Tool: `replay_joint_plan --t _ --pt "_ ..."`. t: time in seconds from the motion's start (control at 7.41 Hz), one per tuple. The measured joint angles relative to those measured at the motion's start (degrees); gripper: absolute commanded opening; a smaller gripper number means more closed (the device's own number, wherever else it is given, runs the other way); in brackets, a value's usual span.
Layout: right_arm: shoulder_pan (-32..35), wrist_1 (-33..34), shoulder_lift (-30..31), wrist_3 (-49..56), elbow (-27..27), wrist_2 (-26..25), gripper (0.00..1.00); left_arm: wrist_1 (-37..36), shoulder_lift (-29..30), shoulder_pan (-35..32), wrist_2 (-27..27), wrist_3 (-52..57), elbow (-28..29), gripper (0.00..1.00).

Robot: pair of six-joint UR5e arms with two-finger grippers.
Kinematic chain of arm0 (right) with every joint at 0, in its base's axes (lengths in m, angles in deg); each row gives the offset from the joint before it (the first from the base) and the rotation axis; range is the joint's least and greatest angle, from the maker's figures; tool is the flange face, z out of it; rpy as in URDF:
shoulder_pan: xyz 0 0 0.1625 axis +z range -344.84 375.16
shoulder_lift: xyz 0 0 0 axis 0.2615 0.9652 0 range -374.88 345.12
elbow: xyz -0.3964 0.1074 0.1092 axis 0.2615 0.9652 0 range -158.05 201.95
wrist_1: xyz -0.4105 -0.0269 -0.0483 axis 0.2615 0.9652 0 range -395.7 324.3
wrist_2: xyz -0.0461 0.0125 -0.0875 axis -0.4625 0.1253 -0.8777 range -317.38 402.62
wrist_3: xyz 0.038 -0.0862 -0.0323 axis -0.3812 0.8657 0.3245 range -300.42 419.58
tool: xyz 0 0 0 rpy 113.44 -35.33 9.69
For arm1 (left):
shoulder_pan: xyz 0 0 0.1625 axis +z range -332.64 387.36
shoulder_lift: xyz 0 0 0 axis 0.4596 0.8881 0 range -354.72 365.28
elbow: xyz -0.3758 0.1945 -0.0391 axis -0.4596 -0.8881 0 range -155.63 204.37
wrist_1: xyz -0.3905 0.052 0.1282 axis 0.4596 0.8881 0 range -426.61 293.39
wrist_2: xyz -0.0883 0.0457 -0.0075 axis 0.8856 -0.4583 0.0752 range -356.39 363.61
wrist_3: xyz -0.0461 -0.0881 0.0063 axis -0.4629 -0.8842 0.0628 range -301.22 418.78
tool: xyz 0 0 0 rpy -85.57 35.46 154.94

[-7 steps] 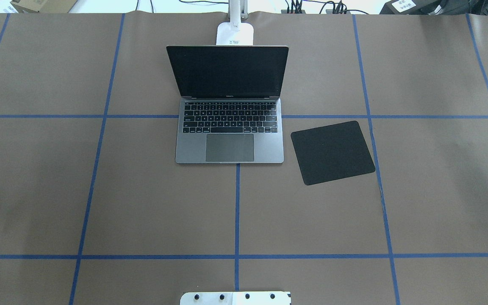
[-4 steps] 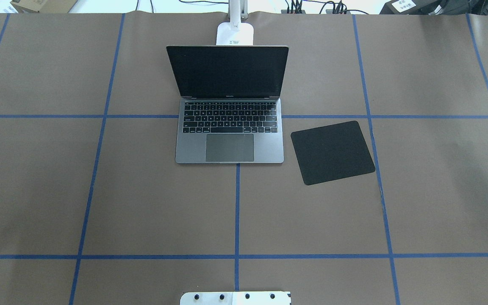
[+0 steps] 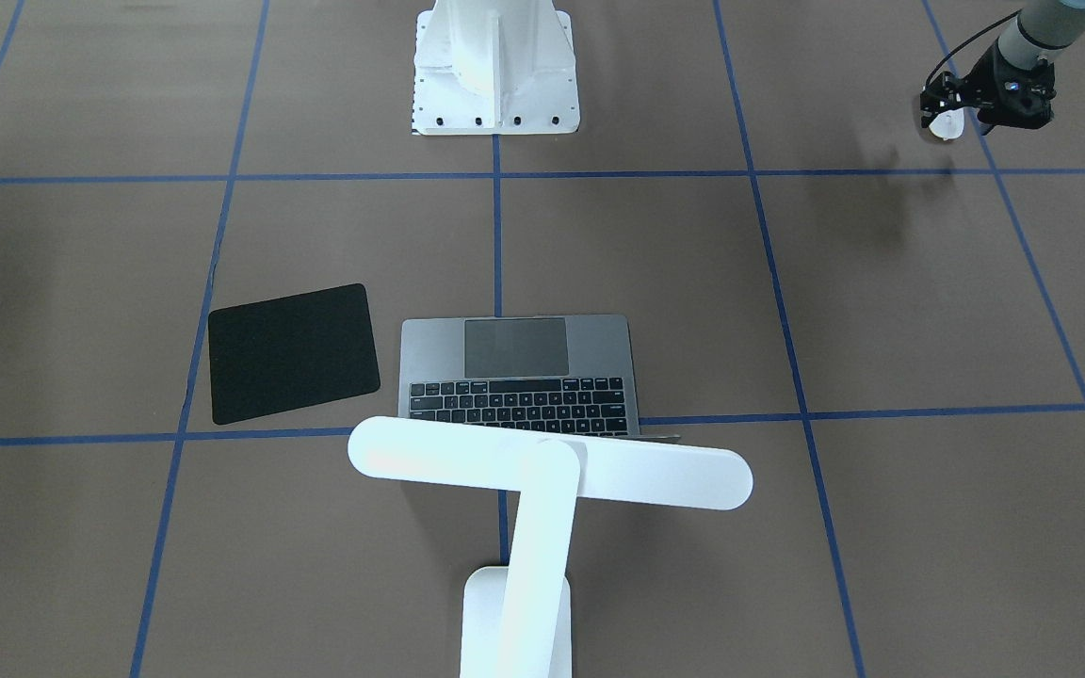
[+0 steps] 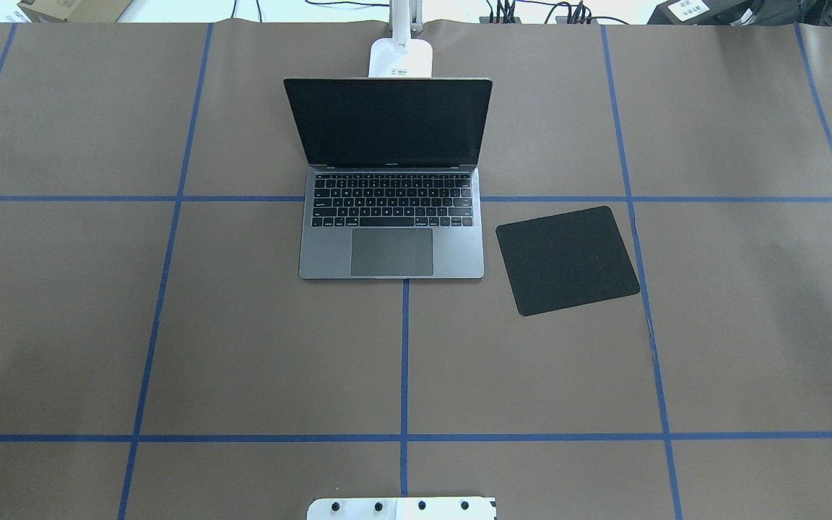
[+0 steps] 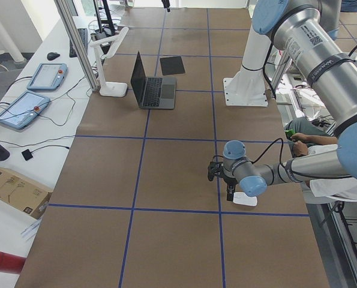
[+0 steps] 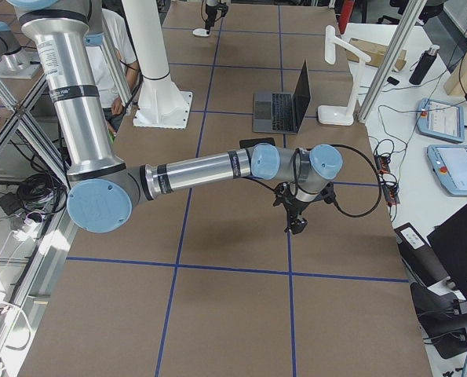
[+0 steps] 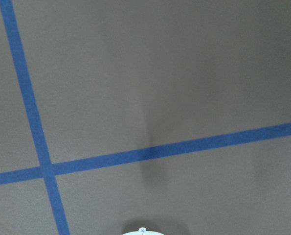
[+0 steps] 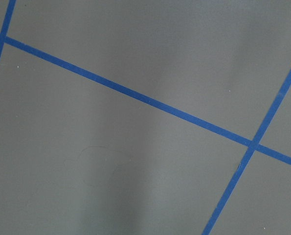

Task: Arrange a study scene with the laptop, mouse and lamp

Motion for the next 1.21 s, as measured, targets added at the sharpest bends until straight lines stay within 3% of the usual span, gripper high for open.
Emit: replay_joint_plan --t 0.4,1.21 --pt "-0.10 0.00 -0.01 0.00 -0.04 -0.02 1.00 5.68 -0.15 3.94 -1.00 -4.39 2.43 1.00" --pt "-0.14 0.00 -0.01 -0.02 0.05 0.04 0.99 6.65 -1.81 9.60 -1.51 -8.79 2.61 1.00"
